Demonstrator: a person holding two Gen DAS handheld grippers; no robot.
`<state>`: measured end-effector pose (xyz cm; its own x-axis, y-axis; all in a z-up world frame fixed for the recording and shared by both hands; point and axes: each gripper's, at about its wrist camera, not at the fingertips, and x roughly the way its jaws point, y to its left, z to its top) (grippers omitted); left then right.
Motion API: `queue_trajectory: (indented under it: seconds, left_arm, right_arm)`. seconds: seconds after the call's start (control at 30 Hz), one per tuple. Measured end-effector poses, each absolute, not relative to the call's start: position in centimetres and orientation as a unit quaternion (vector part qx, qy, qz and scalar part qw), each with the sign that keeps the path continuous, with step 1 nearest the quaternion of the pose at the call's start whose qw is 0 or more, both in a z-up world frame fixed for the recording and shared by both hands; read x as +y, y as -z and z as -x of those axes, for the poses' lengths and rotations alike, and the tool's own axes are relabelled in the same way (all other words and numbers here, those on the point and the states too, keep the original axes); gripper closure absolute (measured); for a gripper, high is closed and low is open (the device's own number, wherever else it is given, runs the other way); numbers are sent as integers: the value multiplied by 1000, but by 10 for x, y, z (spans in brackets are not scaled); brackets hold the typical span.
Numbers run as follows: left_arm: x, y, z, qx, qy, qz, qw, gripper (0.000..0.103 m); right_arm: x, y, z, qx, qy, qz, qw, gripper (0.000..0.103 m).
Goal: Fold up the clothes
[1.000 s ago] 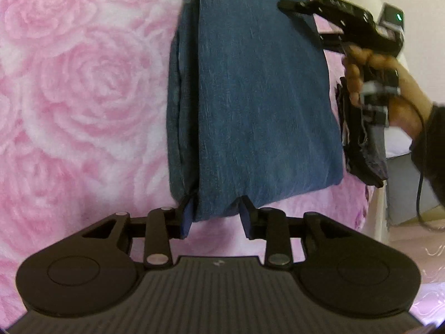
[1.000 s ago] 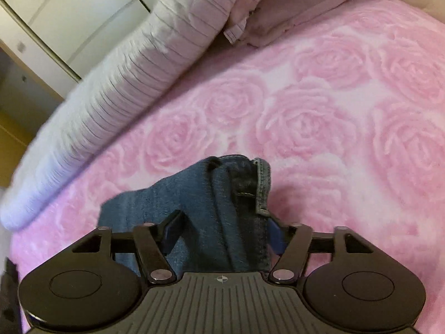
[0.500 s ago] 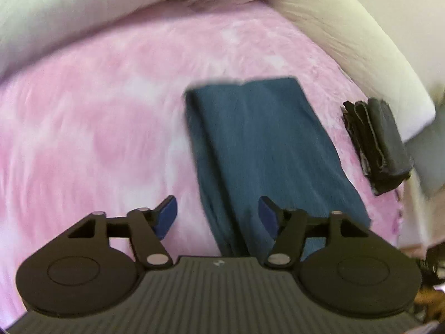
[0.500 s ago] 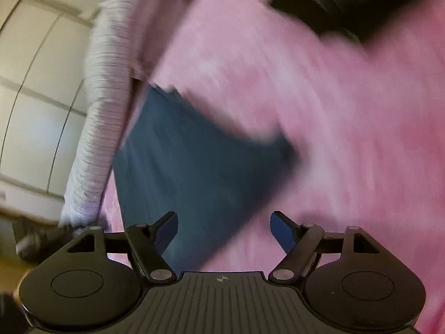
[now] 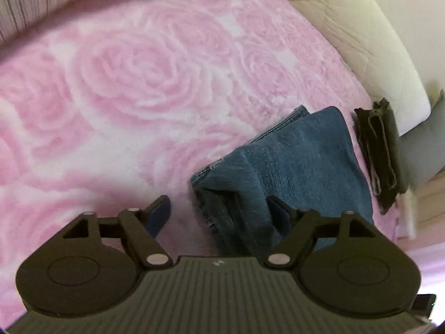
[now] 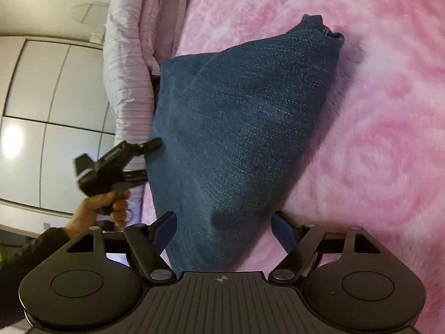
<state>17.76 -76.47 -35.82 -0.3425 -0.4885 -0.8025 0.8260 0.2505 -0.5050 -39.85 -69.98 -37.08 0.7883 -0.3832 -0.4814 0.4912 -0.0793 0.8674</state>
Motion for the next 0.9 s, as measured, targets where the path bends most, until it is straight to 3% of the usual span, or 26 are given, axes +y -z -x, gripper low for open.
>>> queue_trajectory:
  seconds: [0.07,0.27,0.3,0.33,0.43,0.73,0.9]
  left_arm:
    - [-772,361,-173,570,598,-140,546,30]
    - [-774,354,-167,572,589,-122,558,56]
    - [-769,351,-169,570,589,-113,562,59]
    - [-762,347,-170,569,589,-98,565,64]
    - [-728,329,-165,564,584,-55,581,70]
    - [-522,312,-64,613,441,125,643,80]
    - [-494,327,-13,609,385,153,677,79]
  right_arm:
    - [-697,375,401,26,324,-660,677,25]
    - [-703,381,397,5,344,-676,651,27]
    - [-703,383,401,8,349,-688,637,42]
    - [-703,384,405,11,353,-699,622,68]
    - [-715,379,415,42,333,-699,631,73]
    - [-784,297,443,250,241,-564,749,76]
    - [-814,303,424,342,231,-479,775,70]
